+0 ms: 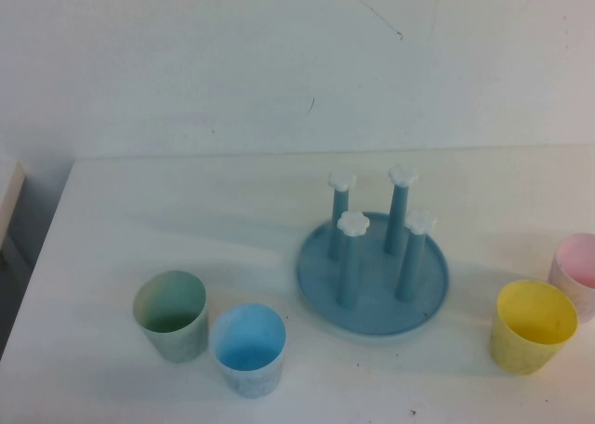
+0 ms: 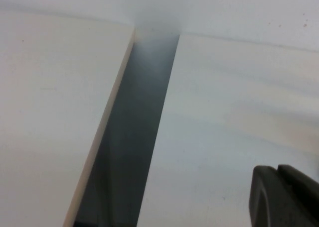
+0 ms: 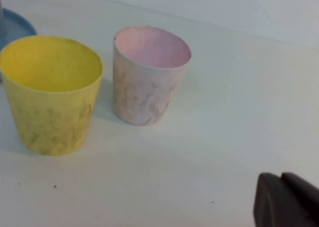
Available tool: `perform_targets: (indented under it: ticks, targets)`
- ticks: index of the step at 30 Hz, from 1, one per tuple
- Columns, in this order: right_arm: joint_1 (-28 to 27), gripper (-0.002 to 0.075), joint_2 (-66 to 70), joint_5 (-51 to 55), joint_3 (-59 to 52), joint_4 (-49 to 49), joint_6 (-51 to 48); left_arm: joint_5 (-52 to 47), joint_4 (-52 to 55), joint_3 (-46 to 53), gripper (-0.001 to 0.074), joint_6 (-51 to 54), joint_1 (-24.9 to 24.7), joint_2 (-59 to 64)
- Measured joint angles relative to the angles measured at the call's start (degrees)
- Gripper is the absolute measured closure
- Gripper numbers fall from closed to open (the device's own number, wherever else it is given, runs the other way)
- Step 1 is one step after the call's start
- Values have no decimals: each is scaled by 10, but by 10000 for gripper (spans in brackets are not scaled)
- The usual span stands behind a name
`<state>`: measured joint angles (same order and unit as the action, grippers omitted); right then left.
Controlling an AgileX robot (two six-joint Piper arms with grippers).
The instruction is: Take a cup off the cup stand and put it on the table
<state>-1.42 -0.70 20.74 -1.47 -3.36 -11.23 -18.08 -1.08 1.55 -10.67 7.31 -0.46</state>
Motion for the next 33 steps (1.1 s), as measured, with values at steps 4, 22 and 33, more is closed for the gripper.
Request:
perform_targets:
  ticks: [4,22,33]
  targets:
    - [0,727,0,0,0,0,0,-2,-1,-1,738,18,0,0]
    - [0,727,0,0,0,0,0,-6,-4,-2,738,64,-79,0]
    - [0,727,0,0,0,0,-1,-6,-5,-2,738,69,-81,0]
